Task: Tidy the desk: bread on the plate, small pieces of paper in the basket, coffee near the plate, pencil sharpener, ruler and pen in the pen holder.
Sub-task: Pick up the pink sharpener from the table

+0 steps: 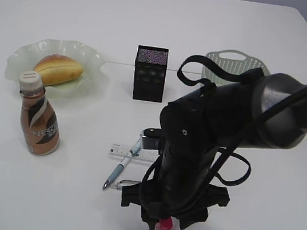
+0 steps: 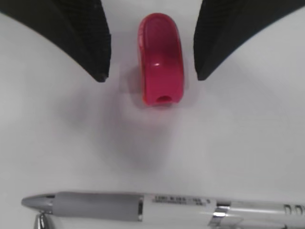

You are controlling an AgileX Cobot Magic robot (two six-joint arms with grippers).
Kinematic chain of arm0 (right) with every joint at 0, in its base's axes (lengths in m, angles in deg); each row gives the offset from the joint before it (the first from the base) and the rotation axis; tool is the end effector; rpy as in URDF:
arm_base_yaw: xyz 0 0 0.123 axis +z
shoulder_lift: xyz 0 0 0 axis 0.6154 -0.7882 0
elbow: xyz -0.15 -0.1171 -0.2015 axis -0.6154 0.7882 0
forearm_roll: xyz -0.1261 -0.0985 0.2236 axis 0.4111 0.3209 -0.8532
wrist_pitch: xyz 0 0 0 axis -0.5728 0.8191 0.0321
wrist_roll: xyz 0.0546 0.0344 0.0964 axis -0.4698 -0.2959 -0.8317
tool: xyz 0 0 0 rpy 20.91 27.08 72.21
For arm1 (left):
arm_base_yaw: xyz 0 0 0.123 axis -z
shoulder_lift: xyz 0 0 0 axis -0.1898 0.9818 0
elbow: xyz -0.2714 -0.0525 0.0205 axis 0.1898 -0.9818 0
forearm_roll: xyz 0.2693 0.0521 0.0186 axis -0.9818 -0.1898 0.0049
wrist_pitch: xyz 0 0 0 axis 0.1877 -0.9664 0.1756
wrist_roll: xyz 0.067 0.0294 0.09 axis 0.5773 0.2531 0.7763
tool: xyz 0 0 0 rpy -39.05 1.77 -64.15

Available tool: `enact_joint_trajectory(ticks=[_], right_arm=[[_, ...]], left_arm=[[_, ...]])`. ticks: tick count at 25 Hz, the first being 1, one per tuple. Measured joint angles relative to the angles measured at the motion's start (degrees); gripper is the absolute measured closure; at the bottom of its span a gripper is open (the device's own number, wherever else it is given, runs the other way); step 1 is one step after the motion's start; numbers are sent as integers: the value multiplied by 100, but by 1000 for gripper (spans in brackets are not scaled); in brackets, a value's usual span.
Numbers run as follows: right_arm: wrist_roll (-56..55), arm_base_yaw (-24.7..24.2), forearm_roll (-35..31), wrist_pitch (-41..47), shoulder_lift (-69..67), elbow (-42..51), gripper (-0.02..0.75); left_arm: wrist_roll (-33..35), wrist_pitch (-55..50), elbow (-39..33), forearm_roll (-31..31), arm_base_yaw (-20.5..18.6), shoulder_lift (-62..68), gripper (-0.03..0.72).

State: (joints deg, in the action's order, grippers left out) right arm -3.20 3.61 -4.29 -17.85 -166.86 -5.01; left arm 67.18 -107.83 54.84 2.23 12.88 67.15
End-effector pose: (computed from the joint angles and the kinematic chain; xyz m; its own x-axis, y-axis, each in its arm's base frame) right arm 0.2729 0.2437 0.0839 -0.9936 -0.1091 -0.0282 -0.1100 0.9934 0.0318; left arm 0.2264 -0.0281 0.2399 -0.9255 -0.1551 -0.3456 -0.0758 0.9697 -0.2323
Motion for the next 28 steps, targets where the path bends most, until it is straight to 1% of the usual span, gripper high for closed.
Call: enact_joint_trajectory(ticks=[4,9,10,19,23,26,28], right_arm=[[0,0,0,0,0,0,390],[0,0,0,0,0,0,524],[-11,0,0,0,0,0,538],[-11,0,0,-10,0,0,545],[-11,-14,76,-263,292,0,545],[-22,-135,76,-489,597,0,545],[-22,-318,76,-582,776,0,545]], left_arm=[[1,9,0,0,0,0,245],[1,9,0,0,0,0,246],[1,9,0,0,0,0,246],[11,9,0,0,0,0,246],[11,9,0,0,0,0,248],[11,33,0,0,0,0,249],[11,67,0,0,0,0,249]])
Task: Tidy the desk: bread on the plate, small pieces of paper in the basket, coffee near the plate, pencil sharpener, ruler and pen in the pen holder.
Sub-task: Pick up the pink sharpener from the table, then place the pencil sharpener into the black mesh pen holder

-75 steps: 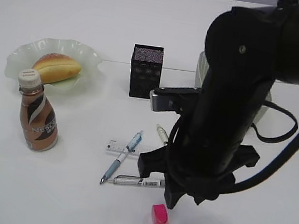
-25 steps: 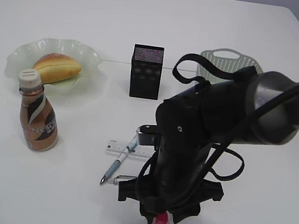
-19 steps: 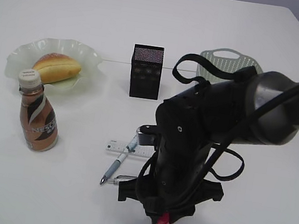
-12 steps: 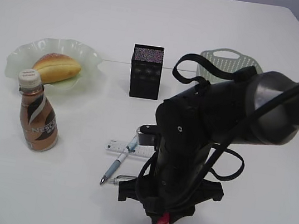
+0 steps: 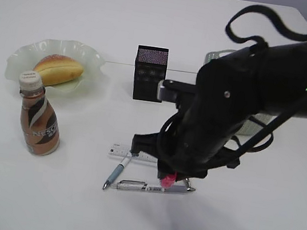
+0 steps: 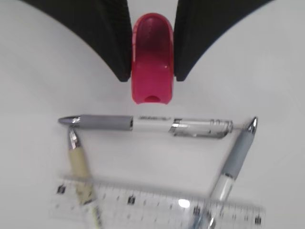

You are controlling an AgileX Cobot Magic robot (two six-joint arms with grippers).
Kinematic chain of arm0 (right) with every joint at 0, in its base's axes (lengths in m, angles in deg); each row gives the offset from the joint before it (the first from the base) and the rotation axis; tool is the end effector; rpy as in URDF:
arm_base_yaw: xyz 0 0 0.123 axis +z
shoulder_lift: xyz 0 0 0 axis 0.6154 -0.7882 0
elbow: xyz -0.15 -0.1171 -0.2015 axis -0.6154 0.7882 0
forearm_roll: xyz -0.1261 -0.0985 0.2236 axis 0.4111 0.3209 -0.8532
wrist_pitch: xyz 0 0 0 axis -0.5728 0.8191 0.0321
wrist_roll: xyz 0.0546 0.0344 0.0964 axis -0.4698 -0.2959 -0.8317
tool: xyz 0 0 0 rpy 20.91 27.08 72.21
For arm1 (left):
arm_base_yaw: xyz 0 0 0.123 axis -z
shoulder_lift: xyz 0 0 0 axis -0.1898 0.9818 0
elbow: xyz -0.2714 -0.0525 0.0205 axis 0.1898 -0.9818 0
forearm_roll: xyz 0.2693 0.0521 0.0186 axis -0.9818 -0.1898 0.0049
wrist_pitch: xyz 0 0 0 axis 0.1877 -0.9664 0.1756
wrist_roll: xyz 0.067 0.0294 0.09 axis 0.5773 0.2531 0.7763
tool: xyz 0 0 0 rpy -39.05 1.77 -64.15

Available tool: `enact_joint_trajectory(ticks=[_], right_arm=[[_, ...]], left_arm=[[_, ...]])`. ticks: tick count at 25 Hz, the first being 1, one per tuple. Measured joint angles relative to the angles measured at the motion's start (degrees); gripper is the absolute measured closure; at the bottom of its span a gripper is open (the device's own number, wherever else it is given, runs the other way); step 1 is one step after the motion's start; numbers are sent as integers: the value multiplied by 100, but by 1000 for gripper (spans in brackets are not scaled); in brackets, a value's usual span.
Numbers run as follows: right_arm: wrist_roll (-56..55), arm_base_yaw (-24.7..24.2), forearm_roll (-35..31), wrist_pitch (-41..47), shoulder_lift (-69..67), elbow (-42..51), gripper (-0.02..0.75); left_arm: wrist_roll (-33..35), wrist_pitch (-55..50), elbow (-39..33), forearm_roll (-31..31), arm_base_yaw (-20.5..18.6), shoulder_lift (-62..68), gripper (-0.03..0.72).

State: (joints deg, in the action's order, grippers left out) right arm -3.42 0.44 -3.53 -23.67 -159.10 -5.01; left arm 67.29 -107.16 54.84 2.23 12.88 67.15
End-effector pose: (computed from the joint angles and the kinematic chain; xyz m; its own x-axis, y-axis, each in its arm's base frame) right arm 0.2971 0.2357 0.1363 -0.9735 -0.0398 -0.2251 -0.0767 0.9845 0.1577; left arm 0.2277 -0.0280 0.2404 -0.9212 -0.1555 -0.3566 -0.0737 0.9698 -0.2323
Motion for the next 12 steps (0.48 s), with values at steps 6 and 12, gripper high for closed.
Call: enact_joint_trajectory(ticks=[6,12], right_arm=[[138,-671,40,-26,239,-407,545],[445,-1173,137,-287,239,-1337,545]], left_arm=[[0,39,0,0,0,0,250],[0,39,0,0,0,0,255]])
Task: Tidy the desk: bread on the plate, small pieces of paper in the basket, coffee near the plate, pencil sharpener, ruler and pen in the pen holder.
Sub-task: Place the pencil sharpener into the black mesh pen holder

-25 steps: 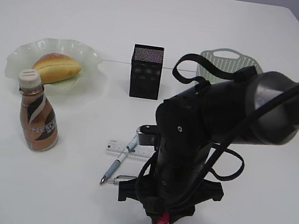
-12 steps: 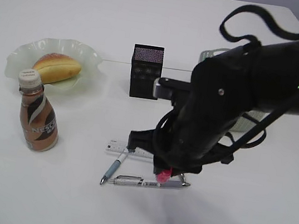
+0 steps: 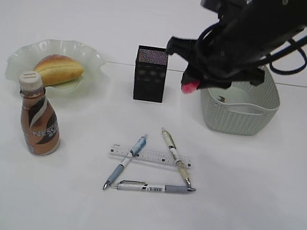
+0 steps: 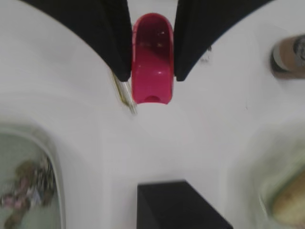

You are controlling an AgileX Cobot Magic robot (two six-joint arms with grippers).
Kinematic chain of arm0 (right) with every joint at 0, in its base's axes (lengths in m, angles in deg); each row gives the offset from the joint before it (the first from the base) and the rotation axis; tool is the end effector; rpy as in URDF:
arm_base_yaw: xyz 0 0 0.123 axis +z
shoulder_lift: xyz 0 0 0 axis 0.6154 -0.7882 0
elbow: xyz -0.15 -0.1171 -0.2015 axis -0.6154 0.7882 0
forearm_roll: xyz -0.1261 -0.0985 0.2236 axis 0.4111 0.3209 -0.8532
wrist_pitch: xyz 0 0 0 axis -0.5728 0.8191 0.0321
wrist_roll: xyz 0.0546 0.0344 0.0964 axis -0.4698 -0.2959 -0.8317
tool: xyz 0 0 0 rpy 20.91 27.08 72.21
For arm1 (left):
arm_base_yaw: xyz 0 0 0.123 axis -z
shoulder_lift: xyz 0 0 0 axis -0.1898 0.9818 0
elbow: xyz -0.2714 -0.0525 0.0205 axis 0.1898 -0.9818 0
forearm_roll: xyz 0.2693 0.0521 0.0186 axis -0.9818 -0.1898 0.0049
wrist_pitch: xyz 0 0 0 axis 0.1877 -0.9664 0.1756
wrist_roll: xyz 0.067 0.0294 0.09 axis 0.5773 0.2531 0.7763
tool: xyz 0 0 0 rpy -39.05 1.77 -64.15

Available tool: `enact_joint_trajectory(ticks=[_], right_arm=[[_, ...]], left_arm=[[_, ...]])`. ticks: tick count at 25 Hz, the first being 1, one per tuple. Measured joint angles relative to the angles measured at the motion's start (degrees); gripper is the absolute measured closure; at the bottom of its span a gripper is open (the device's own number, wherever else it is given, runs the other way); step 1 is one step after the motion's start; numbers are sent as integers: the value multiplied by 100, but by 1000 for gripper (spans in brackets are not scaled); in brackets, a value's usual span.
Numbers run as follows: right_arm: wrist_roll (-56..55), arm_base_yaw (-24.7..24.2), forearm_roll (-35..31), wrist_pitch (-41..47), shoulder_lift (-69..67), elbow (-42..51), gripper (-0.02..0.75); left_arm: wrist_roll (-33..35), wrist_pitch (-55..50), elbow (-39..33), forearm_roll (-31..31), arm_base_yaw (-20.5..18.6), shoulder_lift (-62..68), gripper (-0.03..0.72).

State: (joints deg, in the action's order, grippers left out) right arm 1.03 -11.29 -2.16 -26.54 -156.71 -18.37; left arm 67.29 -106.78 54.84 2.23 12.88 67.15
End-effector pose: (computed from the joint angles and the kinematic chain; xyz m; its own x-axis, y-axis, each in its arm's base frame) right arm 0.3841 0.1911 0.2270 -0.8577 0.1198 -0.5000 -0.0222 0.9630 0.2687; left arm 0.2284 -0.0279 0.2407 -0.9187 -0.1567 -0.3626 -0.0736 0.9698 -0.2327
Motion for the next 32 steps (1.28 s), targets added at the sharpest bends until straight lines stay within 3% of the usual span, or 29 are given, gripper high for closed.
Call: enact_joint_trajectory(ticks=[7,17,26,32], right_arm=[[148,-378,44,-329,-406,-1145,545],[932,-399,-199,-329,-1839,-2733,545],[1282,-399,-967,-575,-2490,-3115,545],[1319,-399,-1144,-888,-2589,-3115,545]], left_arm=[[0,47,0,-47,0,0,255],[11,109,0,-237,0,0,255],[11,180,0,-237,0,0,255],[11,180,0,-240,0,0,255]])
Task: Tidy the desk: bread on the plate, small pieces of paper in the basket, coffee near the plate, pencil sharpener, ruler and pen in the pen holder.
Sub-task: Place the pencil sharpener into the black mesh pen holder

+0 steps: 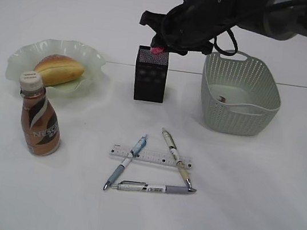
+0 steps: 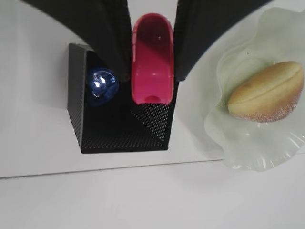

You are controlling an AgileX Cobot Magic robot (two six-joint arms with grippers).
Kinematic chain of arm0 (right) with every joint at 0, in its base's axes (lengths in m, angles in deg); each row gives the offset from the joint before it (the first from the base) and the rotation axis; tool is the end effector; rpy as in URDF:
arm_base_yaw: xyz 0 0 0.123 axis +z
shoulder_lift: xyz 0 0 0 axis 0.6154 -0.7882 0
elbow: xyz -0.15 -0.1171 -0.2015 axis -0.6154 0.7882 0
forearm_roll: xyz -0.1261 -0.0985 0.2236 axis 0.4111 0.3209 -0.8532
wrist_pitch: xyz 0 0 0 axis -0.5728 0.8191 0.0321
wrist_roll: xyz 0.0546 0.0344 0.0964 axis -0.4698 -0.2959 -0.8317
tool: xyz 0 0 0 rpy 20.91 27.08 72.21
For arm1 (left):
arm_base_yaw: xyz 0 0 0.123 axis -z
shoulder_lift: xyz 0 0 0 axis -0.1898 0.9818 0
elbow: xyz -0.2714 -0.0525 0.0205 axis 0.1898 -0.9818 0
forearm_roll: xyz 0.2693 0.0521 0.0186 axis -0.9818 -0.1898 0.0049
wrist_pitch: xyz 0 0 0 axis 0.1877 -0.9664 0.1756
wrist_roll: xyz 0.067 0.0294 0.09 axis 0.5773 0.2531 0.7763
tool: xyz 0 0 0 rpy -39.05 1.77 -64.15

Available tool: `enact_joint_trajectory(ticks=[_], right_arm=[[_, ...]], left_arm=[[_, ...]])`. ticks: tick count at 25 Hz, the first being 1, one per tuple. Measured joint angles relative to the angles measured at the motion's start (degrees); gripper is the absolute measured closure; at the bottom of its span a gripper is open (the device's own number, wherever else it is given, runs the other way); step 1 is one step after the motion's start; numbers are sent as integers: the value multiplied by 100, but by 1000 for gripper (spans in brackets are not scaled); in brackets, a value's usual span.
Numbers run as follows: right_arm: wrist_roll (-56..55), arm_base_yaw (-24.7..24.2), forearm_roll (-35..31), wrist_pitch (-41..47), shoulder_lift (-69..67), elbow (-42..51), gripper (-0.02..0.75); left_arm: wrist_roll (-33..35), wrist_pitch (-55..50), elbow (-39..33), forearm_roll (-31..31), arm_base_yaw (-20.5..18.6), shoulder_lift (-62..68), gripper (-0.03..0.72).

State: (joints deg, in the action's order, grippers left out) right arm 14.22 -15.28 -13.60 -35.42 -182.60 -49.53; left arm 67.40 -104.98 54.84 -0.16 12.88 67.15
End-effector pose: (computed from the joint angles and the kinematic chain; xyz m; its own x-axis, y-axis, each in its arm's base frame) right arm 0.5119 0.2250 0.2041 -0.7382 0.1671 -0.6535 -0.1331 0.9137 0.3840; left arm 0.2317 -0.0238 0.2414 -0.9070 -0.1363 -0.3984 -0.0618 0.9790 -0.1942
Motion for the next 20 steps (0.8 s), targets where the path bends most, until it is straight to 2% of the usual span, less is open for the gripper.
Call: enact_joint_trajectory(ticks=[5,20], right_arm=[[4,0,-79,-372,0,0,545],[4,0,-313,-763,-357,-8,541]], left_arm=[[0,0,0,-75,0,0,255],[0,3,0,-146,0,0,255]])
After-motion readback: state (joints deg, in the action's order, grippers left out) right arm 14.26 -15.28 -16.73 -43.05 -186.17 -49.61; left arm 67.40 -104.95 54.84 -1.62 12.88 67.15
